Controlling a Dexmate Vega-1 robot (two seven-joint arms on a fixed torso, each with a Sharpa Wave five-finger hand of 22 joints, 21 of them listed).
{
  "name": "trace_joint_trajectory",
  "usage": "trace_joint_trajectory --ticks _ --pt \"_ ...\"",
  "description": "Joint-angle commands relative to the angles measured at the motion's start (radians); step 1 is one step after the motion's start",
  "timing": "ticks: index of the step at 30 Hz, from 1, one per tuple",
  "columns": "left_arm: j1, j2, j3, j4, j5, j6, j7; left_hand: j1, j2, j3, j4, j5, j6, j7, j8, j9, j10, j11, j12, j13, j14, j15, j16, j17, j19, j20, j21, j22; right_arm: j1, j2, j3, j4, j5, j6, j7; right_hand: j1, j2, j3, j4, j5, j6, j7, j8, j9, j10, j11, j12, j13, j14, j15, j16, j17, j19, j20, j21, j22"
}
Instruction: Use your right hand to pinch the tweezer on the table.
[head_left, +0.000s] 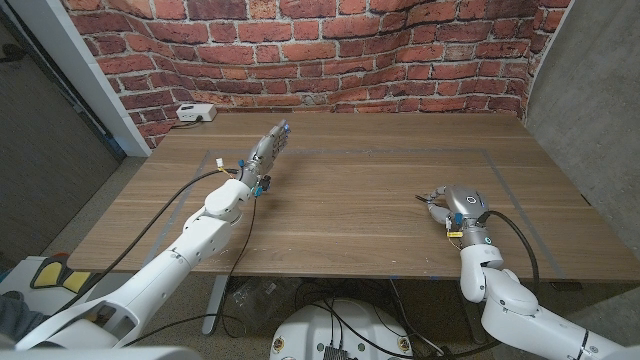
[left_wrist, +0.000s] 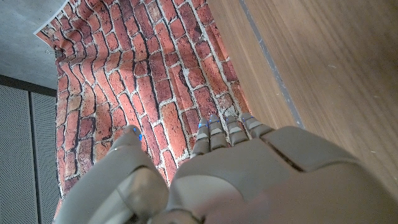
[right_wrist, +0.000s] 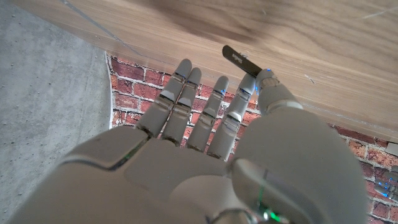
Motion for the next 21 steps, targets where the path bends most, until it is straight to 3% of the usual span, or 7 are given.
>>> trace_joint_trajectory --ticks 1,21 --pt "0.003 0.001 -0.004 0.000 -0.001 -0.005 0.002 0.007 -0.003 -0.005 0.002 -0.001 0.001 -0.001 -0.003 0.003 -0.004 -0.001 -0.002 0.003 -0.001 -0.004 -0.003 0.003 -0.004 0.004 0.001 0.006 0.023 0.002 -0.032 0.033 -0.002 -0.014 0.021 -0.001 0.003 0.002 0.003 -0.001 0.009 0.000 -0.002 0.001 0.003 0.001 0.000 0.002 -0.004 -0.048 0.000 0.003 -0.003 -0.022 0.002 0.004" --pt "0.003 0.002 -0.006 0.000 -0.003 -0.005 0.000 0.007 -0.002 -0.007 0.002 -0.001 0.001 -0.001 -0.003 0.003 -0.006 0.000 -0.003 0.003 -0.003 -0.004 -0.003 0.003 -0.006 0.006 0.001 0.006 0.052 0.003 -0.079 0.065 -0.033 -0.040 0.033 -0.001 0.001 0.002 0.001 -0.001 -0.001 -0.003 -0.011 0.001 -0.002 0.004 -0.006 0.002 -0.011 -0.045 -0.002 0.002 -0.010 -0.020 0.000 0.004"
